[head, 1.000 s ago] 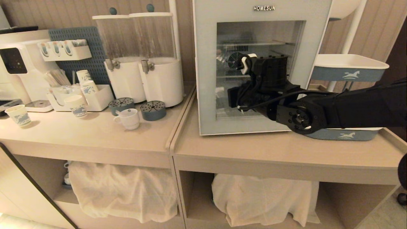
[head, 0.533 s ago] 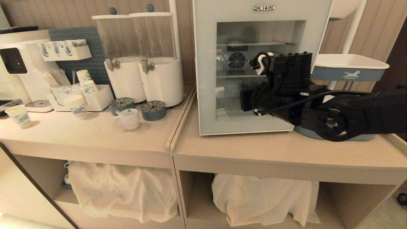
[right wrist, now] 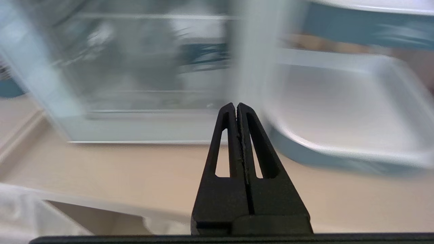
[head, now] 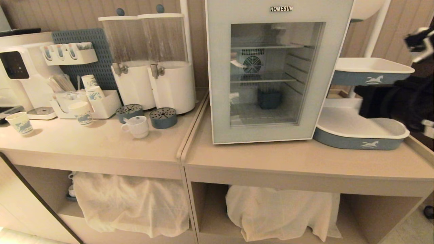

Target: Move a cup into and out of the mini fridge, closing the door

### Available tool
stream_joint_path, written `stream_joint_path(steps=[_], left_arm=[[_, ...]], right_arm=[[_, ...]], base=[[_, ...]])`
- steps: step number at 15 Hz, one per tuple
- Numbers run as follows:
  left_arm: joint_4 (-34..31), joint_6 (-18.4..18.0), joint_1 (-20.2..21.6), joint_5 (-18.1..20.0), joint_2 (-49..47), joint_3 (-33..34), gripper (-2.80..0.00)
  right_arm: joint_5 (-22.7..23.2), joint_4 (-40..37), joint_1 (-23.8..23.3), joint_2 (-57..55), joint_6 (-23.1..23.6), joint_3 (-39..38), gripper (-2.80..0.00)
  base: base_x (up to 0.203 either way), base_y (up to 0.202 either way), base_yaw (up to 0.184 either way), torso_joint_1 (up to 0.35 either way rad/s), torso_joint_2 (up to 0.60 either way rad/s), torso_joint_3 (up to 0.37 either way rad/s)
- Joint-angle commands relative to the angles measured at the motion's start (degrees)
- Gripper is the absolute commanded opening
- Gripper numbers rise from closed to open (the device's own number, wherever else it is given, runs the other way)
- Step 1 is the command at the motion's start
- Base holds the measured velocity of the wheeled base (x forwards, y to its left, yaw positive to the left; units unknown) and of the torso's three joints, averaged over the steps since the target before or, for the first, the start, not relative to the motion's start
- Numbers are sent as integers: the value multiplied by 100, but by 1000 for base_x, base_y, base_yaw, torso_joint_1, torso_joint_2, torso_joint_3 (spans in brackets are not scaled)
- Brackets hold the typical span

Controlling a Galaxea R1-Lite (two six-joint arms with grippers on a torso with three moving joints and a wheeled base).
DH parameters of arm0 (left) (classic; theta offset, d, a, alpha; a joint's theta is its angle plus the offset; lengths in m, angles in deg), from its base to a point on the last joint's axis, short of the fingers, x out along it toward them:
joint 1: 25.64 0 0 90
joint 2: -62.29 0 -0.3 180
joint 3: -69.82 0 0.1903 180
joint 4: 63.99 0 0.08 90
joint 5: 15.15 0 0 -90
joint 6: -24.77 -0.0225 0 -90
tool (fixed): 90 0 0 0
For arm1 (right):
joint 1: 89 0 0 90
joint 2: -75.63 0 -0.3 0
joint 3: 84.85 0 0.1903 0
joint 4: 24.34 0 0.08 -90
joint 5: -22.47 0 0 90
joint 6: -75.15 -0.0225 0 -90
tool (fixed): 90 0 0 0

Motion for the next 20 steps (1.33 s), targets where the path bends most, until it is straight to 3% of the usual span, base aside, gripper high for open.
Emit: stream_joint_path(steps=[1, 3, 6, 9, 13, 18, 20], left_arm=[[8, 6, -2, -1, 29, 229, -280], [8, 6, -2, -1, 20, 229, -280], [8, 6, -2, -1, 20, 229, -280], [8, 6, -2, -1, 20, 229, -280], [8, 6, -2, -1, 29, 229, -280], [8, 6, -2, -1, 20, 229, -280], [8, 6, -2, -1, 20, 229, -280]], right_arm=[[-57, -265, -308, 1935, -23, -736, -280], [-149, -908, -419, 3183, -132, -1134, -280], [-657, -2409, -626, 4693, -548, -1427, -280], [-700, -3297, -1689, 5607, -761, -1624, -280], [665, -3436, -2109, 7434, -761, -2262, -280], [1632, -1767, -2217, 7598, -358, -4855, -280], [1982, -1883, -2226, 7581, -259, -5247, -280]], base=[[0, 0, 0, 0, 0, 0], [0, 0, 0, 0, 0, 0], [0, 0, 0, 0, 0, 0], [0, 0, 0, 0, 0, 0], [0, 0, 0, 0, 0, 0], [0, 0, 0, 0, 0, 0], [0, 0, 0, 0, 0, 0]])
